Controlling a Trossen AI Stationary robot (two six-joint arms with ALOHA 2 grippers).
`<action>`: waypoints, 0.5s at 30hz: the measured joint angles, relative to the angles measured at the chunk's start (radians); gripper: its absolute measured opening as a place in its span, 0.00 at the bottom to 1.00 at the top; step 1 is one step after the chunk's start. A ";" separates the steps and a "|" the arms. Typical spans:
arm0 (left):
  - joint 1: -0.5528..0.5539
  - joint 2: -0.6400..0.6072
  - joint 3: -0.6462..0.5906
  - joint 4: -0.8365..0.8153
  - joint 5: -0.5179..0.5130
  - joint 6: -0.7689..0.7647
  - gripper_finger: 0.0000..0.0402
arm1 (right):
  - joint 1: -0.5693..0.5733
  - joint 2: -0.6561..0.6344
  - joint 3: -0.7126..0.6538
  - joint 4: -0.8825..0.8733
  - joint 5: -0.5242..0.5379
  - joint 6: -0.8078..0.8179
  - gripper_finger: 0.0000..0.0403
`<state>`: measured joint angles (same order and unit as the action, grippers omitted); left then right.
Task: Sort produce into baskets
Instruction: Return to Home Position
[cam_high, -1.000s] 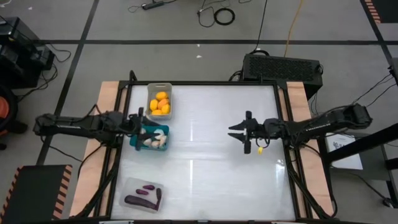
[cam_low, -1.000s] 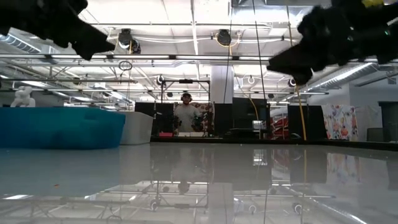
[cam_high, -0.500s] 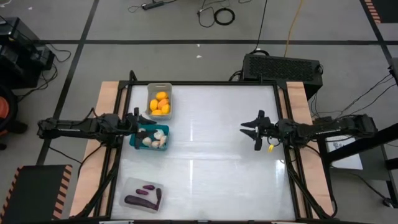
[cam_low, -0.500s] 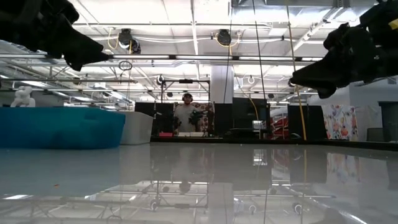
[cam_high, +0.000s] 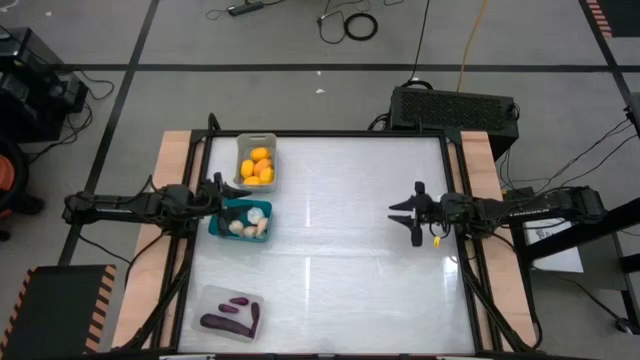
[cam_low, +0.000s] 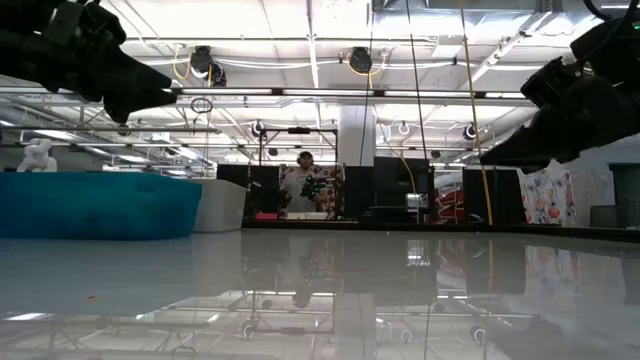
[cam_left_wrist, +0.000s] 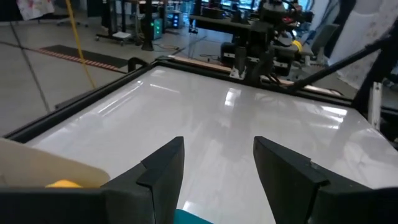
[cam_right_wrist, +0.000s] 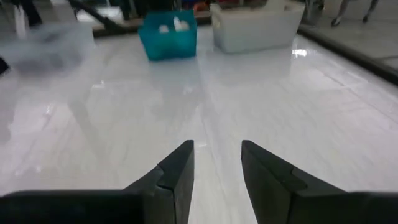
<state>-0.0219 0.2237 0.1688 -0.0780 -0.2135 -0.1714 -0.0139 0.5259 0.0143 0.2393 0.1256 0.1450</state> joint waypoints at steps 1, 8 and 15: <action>0.000 0.000 0.000 -0.001 -0.009 -0.008 0.50 | 0.000 0.000 0.000 -0.018 -0.001 -0.005 0.31; 0.000 0.000 0.000 -0.003 -0.155 -0.058 0.50 | 0.000 0.001 0.000 -0.104 0.003 -0.032 0.31; 0.000 0.000 0.000 -0.013 -0.235 -0.083 0.50 | 0.000 0.001 0.000 -0.093 0.004 -0.033 0.31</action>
<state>-0.0216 0.2237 0.1688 -0.0913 -0.4488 -0.2546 -0.0139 0.5266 0.0143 0.1467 0.1295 0.1116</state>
